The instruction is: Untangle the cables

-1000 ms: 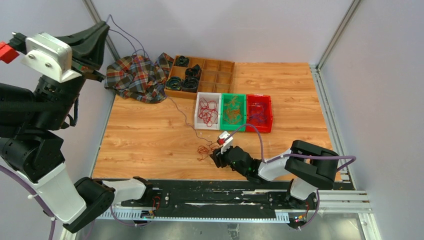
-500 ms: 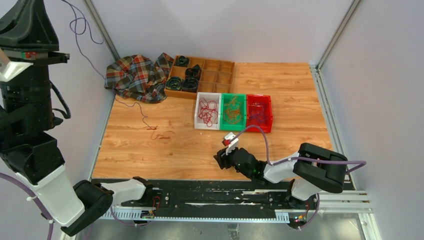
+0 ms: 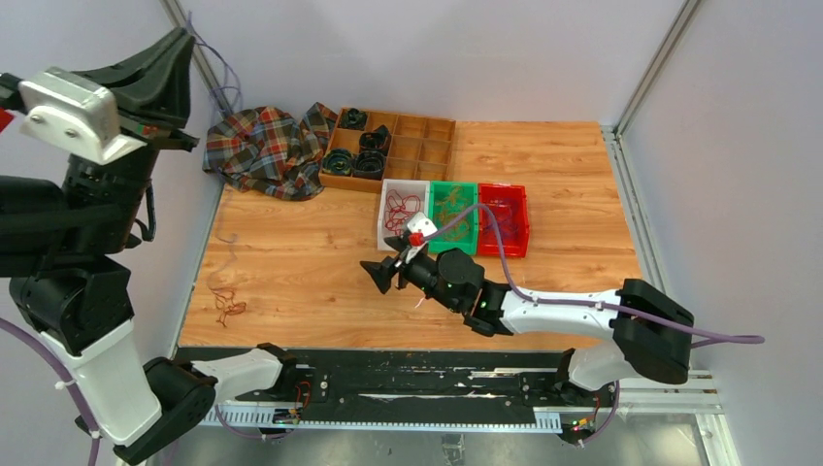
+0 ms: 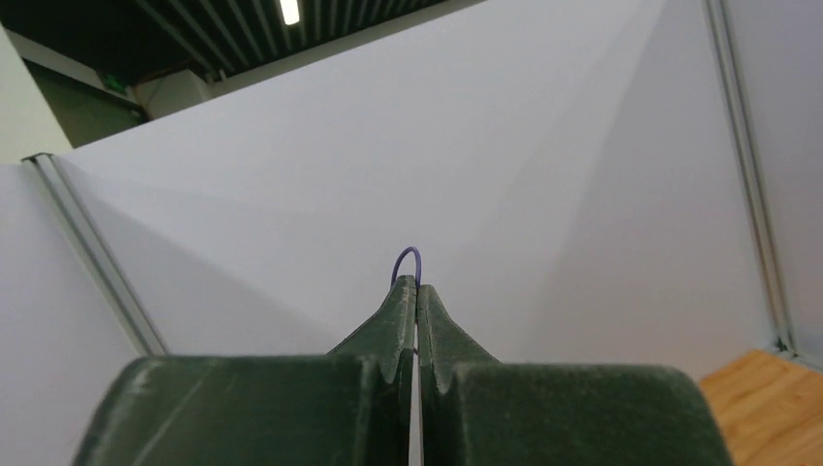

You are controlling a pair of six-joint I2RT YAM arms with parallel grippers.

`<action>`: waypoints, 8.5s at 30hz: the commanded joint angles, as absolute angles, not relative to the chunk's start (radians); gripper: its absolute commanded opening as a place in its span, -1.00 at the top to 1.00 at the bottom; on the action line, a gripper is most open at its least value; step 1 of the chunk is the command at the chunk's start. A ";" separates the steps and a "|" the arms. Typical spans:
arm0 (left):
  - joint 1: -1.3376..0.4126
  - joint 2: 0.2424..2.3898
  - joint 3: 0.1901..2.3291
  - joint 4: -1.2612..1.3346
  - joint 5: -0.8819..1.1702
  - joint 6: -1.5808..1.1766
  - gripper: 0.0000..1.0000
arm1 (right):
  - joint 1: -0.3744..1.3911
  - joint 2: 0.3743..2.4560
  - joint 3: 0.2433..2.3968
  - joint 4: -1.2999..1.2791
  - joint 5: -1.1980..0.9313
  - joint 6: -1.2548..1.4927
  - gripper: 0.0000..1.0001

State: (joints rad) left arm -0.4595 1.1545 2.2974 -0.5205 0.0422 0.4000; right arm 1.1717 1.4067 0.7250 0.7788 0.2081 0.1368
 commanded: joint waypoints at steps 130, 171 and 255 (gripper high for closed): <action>-0.760 2.005 2.295 -0.062 0.352 0.155 0.99 | 0.860 0.537 0.463 -0.044 1.070 0.338 -0.15; -0.848 1.944 2.496 -0.005 0.373 0.105 0.99 | 0.796 0.486 0.474 -0.092 1.014 0.412 -0.11; -0.904 2.505 2.271 -0.404 0.071 0.368 0.99 | 0.375 0.570 0.547 -0.107 0.638 0.549 -0.04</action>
